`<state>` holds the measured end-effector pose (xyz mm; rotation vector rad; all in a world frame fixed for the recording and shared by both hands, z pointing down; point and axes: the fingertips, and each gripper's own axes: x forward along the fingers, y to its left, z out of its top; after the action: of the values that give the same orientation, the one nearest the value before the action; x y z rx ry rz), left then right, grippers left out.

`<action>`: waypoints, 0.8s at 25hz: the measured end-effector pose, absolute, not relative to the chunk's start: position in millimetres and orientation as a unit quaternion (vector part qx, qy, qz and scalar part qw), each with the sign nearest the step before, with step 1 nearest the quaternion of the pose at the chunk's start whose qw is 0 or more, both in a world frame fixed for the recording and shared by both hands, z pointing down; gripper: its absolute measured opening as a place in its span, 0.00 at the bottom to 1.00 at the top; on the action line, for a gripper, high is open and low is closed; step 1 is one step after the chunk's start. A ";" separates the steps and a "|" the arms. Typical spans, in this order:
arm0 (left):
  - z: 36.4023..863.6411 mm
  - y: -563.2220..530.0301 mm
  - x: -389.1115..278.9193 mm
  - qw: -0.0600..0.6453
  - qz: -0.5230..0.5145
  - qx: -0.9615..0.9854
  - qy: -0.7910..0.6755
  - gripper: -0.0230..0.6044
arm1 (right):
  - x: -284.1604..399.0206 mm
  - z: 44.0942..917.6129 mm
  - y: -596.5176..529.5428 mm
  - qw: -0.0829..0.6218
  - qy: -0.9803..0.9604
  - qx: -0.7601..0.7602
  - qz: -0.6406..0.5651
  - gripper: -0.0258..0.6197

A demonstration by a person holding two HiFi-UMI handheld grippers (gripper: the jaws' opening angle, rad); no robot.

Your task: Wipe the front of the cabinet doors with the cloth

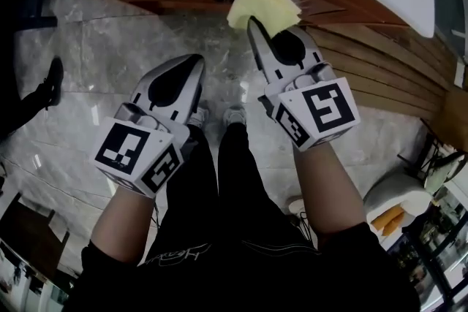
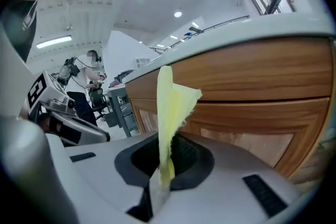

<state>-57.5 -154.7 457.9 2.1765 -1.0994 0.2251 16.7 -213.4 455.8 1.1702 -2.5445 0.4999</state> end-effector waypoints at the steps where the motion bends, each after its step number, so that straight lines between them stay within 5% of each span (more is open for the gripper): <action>1: 460.5 -154.3 -56.4 0.341 0.086 0.834 -0.425 0.05 | 18.0 459.4 -216.4 0.147 -0.883 0.410 0.174 0.10; 20: 478.4 -156.4 -54.2 0.358 0.089 0.806 -0.463 0.05 | 10.6 493.0 -242.4 0.207 -0.883 0.405 0.120 0.10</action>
<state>-54.2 -156.4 478.4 2.0786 -1.1954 0.2287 10.6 -242.4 493.0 1.1270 -2.4584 0.3333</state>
